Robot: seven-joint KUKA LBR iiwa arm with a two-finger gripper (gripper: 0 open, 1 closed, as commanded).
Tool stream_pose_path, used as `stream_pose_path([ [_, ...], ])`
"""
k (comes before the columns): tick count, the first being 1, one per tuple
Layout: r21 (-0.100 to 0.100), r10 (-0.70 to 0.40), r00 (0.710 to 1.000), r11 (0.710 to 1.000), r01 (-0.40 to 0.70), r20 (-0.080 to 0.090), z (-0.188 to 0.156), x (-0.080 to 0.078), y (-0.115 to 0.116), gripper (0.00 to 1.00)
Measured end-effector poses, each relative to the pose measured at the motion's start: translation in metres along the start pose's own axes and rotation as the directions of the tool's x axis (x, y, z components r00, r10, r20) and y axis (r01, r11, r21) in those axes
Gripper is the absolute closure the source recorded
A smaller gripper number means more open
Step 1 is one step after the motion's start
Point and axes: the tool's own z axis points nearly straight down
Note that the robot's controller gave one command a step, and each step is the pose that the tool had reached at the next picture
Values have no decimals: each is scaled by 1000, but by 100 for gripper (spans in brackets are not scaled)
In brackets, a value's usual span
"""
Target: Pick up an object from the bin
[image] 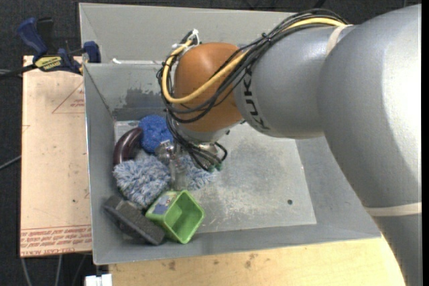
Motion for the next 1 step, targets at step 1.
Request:
stream_pose_path([
  [1, -1, -22, 1000, 1000, 22, 11, -216, -13, 2, 100],
])
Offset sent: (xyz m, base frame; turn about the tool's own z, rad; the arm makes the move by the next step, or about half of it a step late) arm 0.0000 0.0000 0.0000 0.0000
